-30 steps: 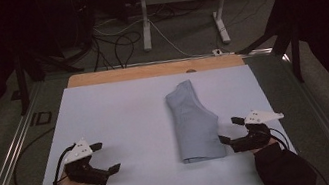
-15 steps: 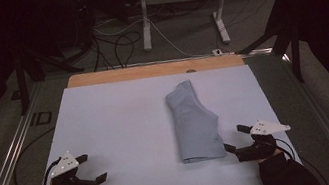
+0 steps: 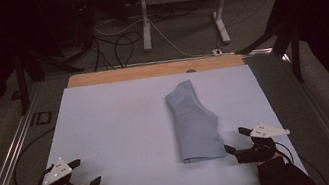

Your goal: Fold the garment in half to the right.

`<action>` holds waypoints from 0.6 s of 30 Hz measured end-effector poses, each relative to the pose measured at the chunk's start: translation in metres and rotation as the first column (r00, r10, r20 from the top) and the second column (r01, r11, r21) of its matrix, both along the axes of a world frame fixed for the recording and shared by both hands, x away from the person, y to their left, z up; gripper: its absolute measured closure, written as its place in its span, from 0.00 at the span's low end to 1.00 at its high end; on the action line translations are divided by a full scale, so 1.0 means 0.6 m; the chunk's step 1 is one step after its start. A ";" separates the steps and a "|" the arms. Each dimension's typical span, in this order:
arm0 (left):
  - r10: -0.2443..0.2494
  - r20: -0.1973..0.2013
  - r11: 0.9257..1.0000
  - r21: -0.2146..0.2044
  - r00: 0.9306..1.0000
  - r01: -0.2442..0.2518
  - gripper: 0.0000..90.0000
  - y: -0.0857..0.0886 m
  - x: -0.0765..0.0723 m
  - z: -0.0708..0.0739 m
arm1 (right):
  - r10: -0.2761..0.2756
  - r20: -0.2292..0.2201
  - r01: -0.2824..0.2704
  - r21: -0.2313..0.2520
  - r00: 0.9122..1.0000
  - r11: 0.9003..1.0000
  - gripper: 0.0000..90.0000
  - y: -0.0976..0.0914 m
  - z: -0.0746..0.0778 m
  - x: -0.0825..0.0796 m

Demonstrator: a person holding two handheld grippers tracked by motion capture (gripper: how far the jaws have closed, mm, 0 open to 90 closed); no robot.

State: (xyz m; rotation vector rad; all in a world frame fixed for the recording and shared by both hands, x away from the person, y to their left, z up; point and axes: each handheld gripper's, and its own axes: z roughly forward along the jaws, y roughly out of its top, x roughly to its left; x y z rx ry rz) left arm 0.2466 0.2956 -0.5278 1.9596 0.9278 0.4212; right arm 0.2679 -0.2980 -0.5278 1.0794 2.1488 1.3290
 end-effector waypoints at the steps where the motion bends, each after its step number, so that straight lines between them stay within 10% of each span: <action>1: 0.005 0.000 1.000 0.005 1.000 -0.005 0.00 0.001 0.000 0.000 | -0.003 -0.006 0.003 -0.003 1.000 1.000 0.11 0.001 -0.001 0.001; 18: -0.024 0.011 1.000 0.012 1.000 0.024 0.00 -0.008 -0.003 0.000 | 0.010 0.014 -0.009 -0.034 1.000 0.999 0.11 0.009 -0.001 -0.003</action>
